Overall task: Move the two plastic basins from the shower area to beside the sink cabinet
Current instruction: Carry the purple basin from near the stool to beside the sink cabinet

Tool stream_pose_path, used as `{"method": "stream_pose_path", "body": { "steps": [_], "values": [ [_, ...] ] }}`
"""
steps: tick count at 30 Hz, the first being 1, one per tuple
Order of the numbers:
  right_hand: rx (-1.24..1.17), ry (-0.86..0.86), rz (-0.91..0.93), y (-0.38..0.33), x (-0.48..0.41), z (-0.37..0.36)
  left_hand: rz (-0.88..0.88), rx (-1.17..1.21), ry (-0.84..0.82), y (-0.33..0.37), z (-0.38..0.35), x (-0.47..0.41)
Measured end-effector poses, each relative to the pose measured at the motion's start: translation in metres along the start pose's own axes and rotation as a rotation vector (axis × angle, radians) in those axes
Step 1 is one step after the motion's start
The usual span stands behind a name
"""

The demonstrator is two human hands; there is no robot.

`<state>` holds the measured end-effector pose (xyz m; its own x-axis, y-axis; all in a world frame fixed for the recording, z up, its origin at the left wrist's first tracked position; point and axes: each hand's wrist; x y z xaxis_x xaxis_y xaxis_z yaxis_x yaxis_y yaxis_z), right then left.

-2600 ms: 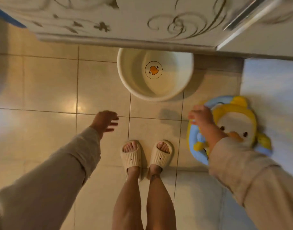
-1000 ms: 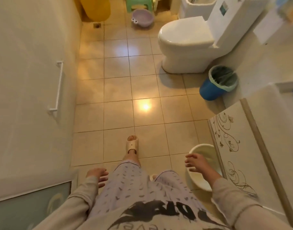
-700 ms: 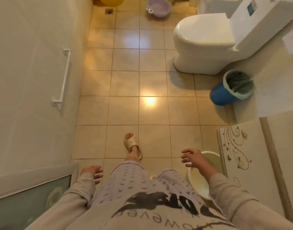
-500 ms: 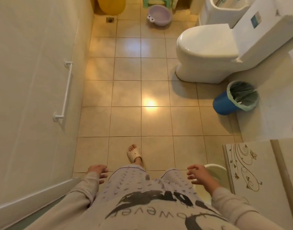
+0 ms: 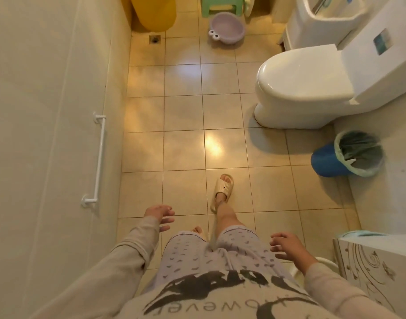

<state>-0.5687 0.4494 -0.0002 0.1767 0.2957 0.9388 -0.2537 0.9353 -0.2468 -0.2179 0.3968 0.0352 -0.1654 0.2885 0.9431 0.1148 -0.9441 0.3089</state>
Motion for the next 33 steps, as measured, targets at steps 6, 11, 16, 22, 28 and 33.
{"method": "stream_pose_path", "body": {
  "steps": [6,11,16,22,28,33],
  "values": [
    [-0.092,-0.041,0.070,-0.144,-0.037,0.019,0.116,-0.021,0.120,0.039,-0.003,-0.036],
    [0.020,-0.095,0.225,-0.267,-0.056,0.041,0.164,0.098,0.180,0.077,-0.003,-0.061],
    [0.229,-0.123,0.310,-0.351,-0.074,0.057,0.177,0.180,0.187,0.132,-0.012,-0.071],
    [0.201,-0.141,0.266,-0.422,-0.103,0.059,0.213,0.175,0.227,0.219,-0.012,-0.111],
    [0.089,-0.059,0.183,-0.476,-0.133,0.068,0.155,0.080,0.163,0.362,-0.010,-0.156],
    [-0.002,0.022,0.112,-0.522,-0.145,0.073,0.035,0.023,0.073,0.494,-0.010,-0.175]
  ]
}}
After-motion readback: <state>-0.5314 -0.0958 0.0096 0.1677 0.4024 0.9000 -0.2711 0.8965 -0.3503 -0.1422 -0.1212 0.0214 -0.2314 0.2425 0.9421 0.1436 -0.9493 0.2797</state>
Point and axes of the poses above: each hand's wrist, its own x-axis away from the middle knuckle, its own z-axis out of the back of the hand, y = z × x, and after that the axes turned 6 degrees about -y, right-handed
